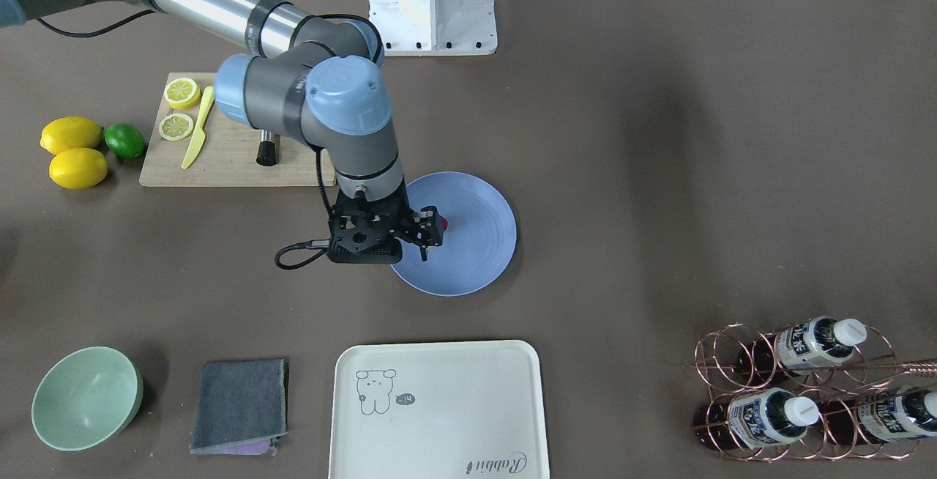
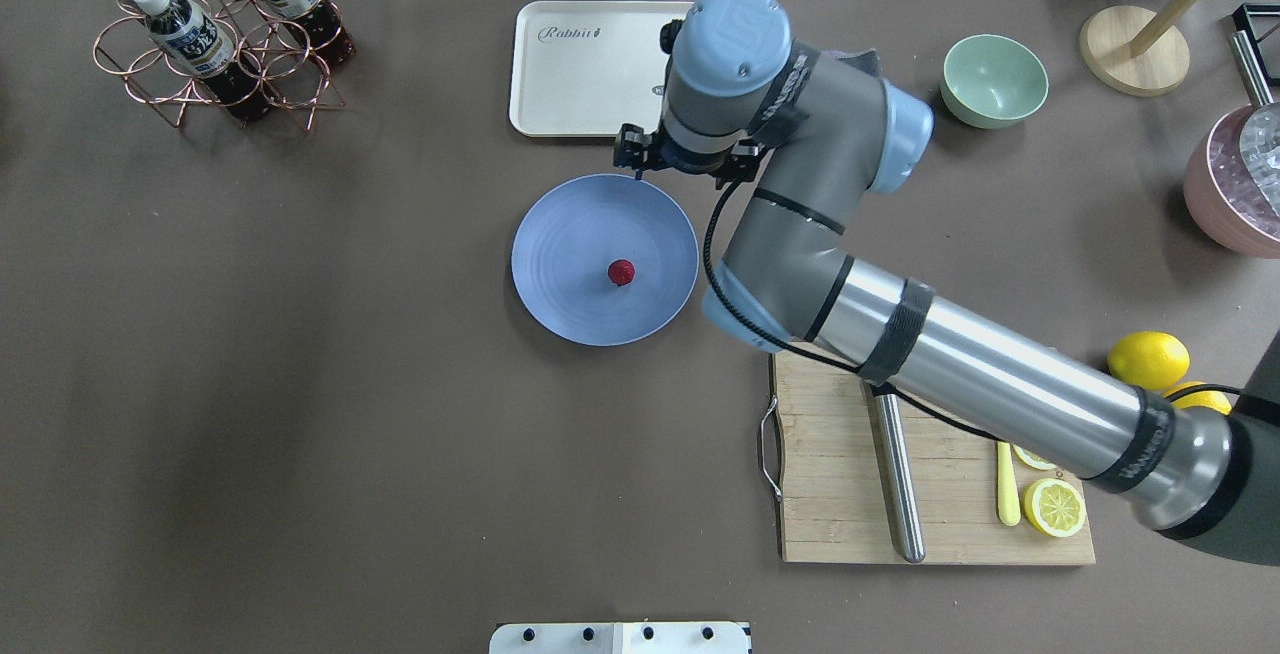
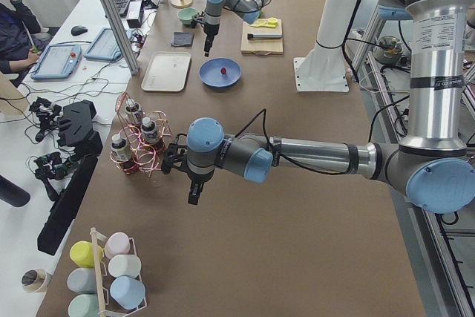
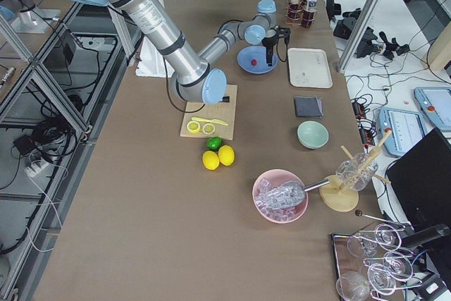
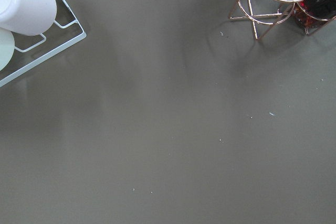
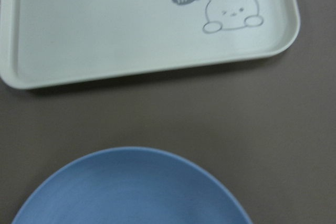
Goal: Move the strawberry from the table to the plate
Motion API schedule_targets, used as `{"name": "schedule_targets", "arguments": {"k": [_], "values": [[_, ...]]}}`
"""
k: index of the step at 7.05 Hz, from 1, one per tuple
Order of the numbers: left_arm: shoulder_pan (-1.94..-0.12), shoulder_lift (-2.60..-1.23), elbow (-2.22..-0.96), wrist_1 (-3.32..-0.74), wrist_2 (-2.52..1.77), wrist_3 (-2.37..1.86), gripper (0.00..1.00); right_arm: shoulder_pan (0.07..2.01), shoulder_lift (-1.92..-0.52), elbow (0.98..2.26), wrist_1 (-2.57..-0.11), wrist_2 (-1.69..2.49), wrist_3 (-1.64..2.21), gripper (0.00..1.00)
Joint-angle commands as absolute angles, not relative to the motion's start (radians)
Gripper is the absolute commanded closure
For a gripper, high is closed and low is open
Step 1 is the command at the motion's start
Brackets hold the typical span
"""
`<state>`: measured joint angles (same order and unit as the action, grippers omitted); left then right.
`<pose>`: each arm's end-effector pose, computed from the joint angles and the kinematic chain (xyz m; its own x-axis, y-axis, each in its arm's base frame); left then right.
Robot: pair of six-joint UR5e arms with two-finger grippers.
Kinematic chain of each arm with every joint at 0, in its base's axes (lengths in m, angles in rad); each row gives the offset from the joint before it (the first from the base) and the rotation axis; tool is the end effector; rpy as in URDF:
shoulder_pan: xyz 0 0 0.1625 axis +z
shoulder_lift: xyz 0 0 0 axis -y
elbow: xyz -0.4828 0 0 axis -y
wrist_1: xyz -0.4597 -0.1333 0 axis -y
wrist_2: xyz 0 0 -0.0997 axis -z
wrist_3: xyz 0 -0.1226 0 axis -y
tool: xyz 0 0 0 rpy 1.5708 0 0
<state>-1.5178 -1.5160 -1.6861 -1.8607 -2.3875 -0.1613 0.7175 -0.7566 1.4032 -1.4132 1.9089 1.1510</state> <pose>-0.0145 -0.5564 0.6614 0.6697 0.1318 -0.7308 0.0586 0.9717 0.2289 -0.5949 -0.6421 0.2254 0.6567 0.0628 0.7515 -0.1890 0.9784 0.0835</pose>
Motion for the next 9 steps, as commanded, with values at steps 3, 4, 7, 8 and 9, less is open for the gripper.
{"name": "schedule_targets", "arguments": {"k": [3, 4, 7, 8, 9], "values": [[-1.542, -1.519, -1.681, -1.830, -2.387, -0.161, 0.03, 1.117, -1.084, 1.727, -1.727, 2.135, 0.450, 0.00], [-1.548, -1.520, -1.681, -1.830, -2.387, -0.161, 0.03, 1.199, -1.162, 1.750, -1.758, 2.147, 0.278, 0.00], [-1.545, -1.520, -1.680, -1.830, -2.395, -0.141, 0.02, 1.461, -1.377, 1.700, -1.755, 2.232, -0.187, 0.00], [-1.543, -1.528, -1.683, -1.788, -2.396, -0.138, 0.02, 1.526, -1.408, 1.618, -1.735, 2.252, -0.318, 0.00], [-1.543, -1.522, -1.681, -1.767, -2.388, -0.138, 0.02, 1.592, -1.423, 1.542, -1.700, 2.259, -0.398, 0.00]]}}
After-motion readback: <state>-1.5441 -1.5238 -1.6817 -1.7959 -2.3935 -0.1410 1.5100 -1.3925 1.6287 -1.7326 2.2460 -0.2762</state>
